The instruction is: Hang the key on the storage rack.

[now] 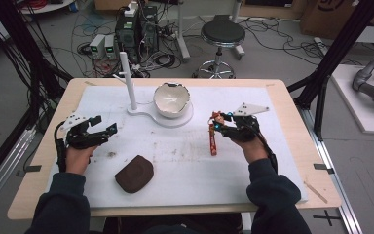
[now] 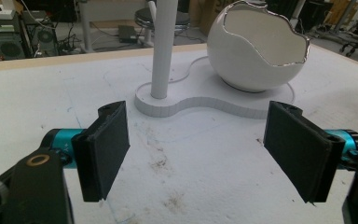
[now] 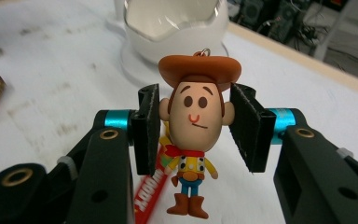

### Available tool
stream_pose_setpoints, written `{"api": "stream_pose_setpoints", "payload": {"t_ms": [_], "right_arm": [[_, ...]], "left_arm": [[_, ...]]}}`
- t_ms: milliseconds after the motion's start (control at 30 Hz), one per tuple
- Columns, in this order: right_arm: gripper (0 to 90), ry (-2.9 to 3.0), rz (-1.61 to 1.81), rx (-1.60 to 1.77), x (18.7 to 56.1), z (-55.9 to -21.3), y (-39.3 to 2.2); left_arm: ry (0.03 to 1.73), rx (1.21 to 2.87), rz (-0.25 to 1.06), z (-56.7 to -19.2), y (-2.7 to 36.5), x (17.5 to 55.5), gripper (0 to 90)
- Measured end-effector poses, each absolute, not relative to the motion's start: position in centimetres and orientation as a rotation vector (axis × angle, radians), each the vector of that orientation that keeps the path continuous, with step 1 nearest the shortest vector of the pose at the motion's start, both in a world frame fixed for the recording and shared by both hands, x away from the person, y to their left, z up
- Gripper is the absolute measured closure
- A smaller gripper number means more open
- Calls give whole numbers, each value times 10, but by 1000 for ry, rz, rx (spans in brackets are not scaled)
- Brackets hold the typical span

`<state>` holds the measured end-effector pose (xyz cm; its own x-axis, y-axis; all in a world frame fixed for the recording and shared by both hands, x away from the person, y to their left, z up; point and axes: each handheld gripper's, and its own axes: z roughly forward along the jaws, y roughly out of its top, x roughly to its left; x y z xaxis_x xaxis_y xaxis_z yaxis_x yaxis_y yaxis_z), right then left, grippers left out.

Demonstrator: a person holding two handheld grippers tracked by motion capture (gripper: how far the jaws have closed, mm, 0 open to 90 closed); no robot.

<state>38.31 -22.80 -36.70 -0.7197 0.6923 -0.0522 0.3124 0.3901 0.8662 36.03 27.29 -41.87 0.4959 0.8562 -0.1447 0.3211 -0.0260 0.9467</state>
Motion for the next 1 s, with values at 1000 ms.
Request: {"api": "stream_pose_setpoints", "payload": {"t_ms": [1000], "right_arm": [[562, 2338, 1421, 473, 456, -287, -55]], "left_arm": [[1047, 1585, 573, -419, 276, 361, 222]]}}
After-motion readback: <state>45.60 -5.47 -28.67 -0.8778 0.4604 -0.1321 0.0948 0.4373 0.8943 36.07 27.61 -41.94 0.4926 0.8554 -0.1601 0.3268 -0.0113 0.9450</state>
